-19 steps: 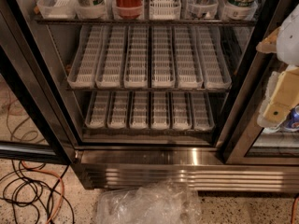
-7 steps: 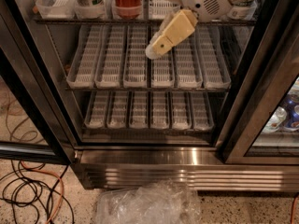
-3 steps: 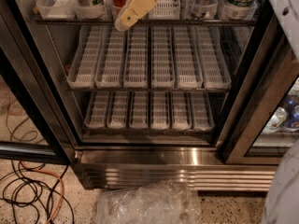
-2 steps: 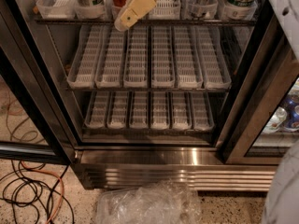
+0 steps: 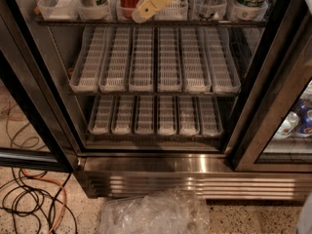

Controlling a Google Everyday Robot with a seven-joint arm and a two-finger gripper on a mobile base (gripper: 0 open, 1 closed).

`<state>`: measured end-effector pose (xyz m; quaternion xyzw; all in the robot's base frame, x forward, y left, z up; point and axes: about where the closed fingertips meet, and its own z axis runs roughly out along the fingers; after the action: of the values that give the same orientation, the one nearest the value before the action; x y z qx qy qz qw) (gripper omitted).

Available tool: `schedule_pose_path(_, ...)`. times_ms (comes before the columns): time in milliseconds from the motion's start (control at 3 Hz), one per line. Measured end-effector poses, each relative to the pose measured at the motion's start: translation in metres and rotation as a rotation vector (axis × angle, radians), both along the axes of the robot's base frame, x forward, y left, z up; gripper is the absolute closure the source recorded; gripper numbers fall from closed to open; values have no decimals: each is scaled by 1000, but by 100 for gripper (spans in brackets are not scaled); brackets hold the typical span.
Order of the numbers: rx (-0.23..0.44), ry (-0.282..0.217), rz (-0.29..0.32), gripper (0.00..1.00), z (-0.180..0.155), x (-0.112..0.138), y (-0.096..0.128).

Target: Pick coke can from top shelf of fridge

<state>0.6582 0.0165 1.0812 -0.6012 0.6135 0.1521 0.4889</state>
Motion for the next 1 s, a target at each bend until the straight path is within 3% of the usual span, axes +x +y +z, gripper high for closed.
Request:
schedule_pose_path(333,0,0,0,0,0,0,0)
schedule_pose_path(667,9,32,40,0,-15,19,28)
schedule_pose_path(1000,9,33,41,0,-16,19,28)
